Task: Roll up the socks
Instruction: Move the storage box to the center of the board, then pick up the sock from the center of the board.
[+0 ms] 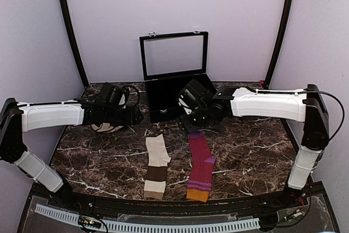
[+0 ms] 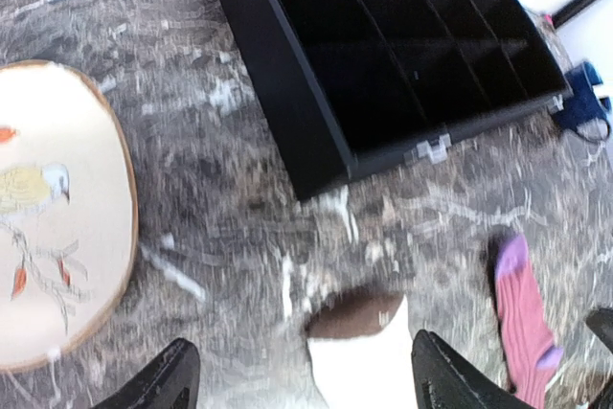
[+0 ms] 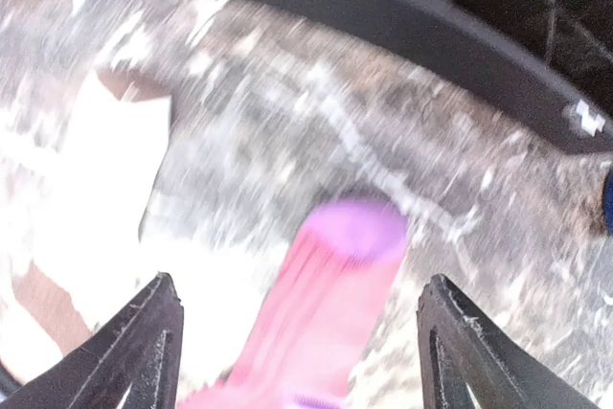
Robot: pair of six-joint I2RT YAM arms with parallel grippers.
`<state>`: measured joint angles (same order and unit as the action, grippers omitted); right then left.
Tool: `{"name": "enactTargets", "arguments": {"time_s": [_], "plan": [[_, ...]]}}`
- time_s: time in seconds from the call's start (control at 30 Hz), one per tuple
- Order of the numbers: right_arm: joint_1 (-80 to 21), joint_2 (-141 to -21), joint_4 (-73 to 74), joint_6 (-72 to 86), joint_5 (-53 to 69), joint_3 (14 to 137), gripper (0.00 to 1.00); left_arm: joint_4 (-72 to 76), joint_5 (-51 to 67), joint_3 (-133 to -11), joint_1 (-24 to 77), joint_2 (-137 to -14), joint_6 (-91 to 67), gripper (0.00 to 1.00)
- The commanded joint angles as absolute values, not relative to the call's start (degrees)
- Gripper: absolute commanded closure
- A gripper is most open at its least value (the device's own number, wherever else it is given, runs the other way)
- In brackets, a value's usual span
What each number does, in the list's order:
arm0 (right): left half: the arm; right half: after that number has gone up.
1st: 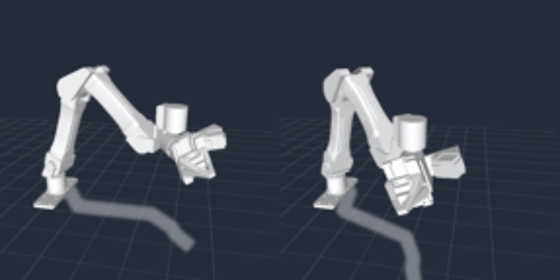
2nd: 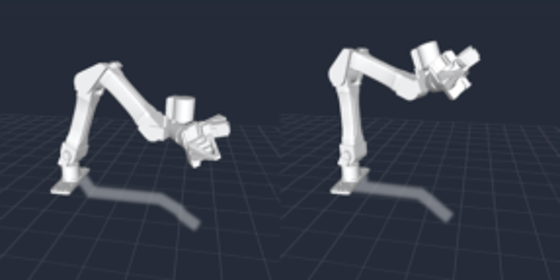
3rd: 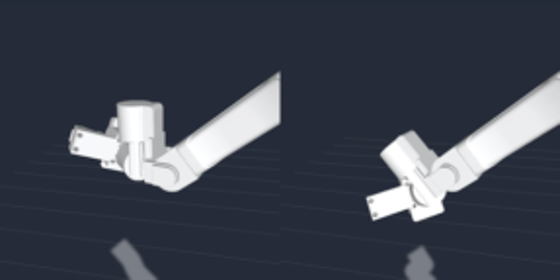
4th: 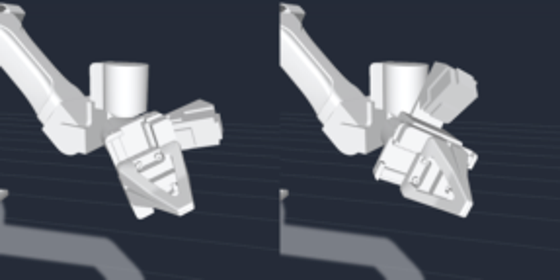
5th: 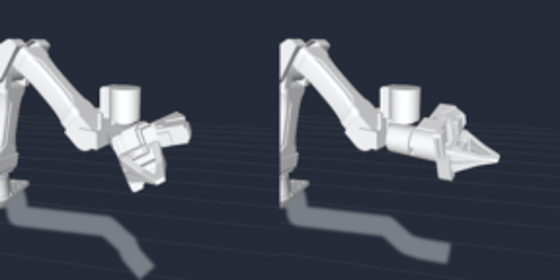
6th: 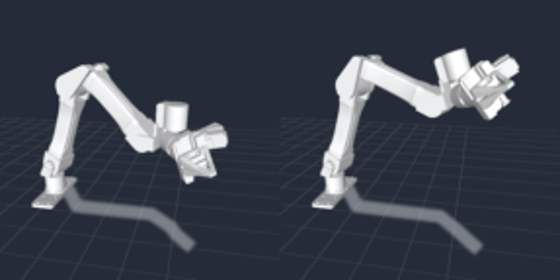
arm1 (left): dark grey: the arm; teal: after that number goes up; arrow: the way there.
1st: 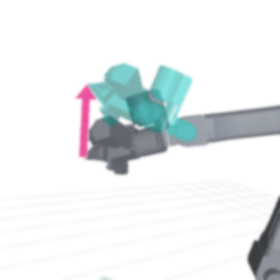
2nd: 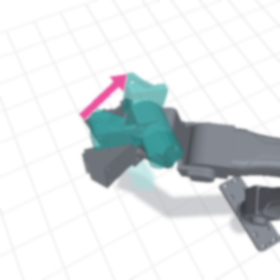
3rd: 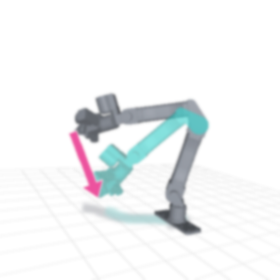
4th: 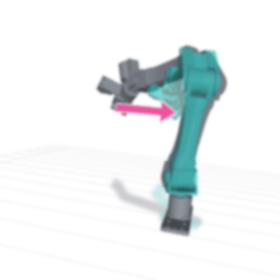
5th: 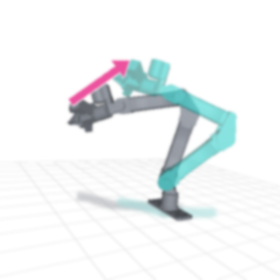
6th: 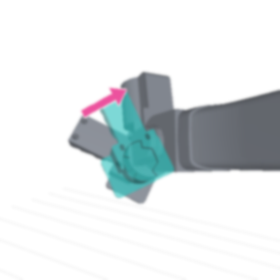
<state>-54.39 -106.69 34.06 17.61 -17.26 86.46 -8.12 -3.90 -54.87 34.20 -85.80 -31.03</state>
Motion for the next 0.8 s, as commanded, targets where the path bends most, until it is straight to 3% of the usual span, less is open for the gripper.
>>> {"name": "enactTargets", "arguments": {"time_s": [0.0, 0.37, 0.77], "plan": [[-60.4, -99.92, 35.65, 19.5, -19.18, 77.32, 0.22, -11.95, -3.54, -50.06, 37.79, -81.13, -31.23, 0.22], [-78.29, -91.69, 37.67, 23.36, -17.11, 66.41, 0.23, -14.13, -6.3, -40.27, 44.91, -72.21, -38.97, 0.22], [-87.46, -102.64, 35.45, 13.0, -15.08, 74.35, 0.24, -18.14, -8.41, -35.17, 45.4, -63.3, -46.58, 0.22]]}}
